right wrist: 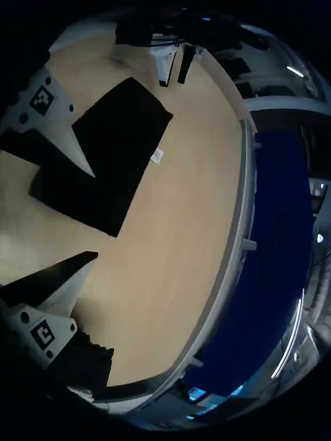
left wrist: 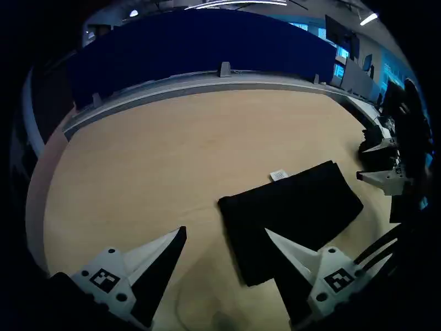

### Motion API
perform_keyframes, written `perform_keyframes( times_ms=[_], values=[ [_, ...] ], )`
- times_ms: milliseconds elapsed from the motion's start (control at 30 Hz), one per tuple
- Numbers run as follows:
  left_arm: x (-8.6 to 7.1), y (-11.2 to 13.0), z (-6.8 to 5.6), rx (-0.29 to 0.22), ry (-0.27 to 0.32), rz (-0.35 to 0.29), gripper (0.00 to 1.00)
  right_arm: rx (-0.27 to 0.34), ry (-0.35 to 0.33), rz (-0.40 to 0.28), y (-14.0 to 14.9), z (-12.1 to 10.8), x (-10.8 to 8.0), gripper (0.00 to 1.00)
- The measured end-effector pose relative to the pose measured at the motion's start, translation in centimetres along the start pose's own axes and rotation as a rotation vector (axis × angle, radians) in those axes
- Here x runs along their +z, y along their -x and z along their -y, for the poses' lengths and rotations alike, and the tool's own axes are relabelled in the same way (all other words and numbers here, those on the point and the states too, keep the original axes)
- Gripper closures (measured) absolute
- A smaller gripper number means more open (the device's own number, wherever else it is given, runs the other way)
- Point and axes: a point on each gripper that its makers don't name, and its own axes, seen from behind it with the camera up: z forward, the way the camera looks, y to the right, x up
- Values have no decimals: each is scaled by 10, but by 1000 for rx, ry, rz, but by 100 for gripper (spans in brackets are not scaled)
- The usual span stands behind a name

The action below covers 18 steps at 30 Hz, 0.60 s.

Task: Fold towel

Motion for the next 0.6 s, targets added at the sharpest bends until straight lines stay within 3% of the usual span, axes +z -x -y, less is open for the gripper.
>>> perform_keyframes(
  times_ms=[600],
  values=[
    [-47, 36, 6, -71, -44, 9, 5, -27, -44, 45, 44, 14, -22, 6]
  ],
)
